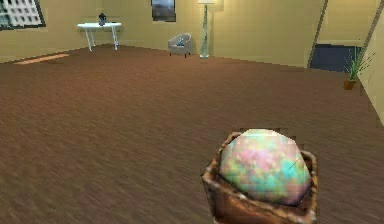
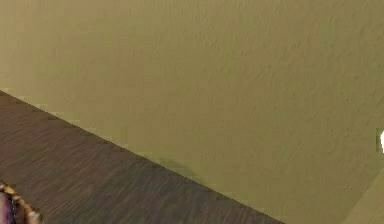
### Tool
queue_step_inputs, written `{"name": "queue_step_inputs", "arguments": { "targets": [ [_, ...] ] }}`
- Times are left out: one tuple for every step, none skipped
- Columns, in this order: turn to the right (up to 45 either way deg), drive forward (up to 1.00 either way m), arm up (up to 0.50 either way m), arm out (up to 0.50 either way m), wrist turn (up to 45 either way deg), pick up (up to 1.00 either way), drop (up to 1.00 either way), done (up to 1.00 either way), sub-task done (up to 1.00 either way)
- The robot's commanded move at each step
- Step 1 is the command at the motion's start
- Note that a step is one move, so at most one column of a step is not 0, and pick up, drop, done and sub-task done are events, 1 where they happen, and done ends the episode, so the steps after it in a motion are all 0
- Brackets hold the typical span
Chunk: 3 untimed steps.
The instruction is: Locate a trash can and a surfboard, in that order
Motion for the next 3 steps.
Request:
{"name": "queue_step_inputs", "arguments": {
  "targets": [
    [3.0, 0.00, 0.00, 0.00, 0.0, 0.00, 0.00, 0.00, 0.00],
    [0.0, 0.20, 0.00, 0.00, 0.0, 0.00, 0.00, 0.00, 0.00],
    [-45.0, 0.00, 0.00, 0.00, 0.0, 0.00, 0.00, 0.00, 0.00]
  ]
}}
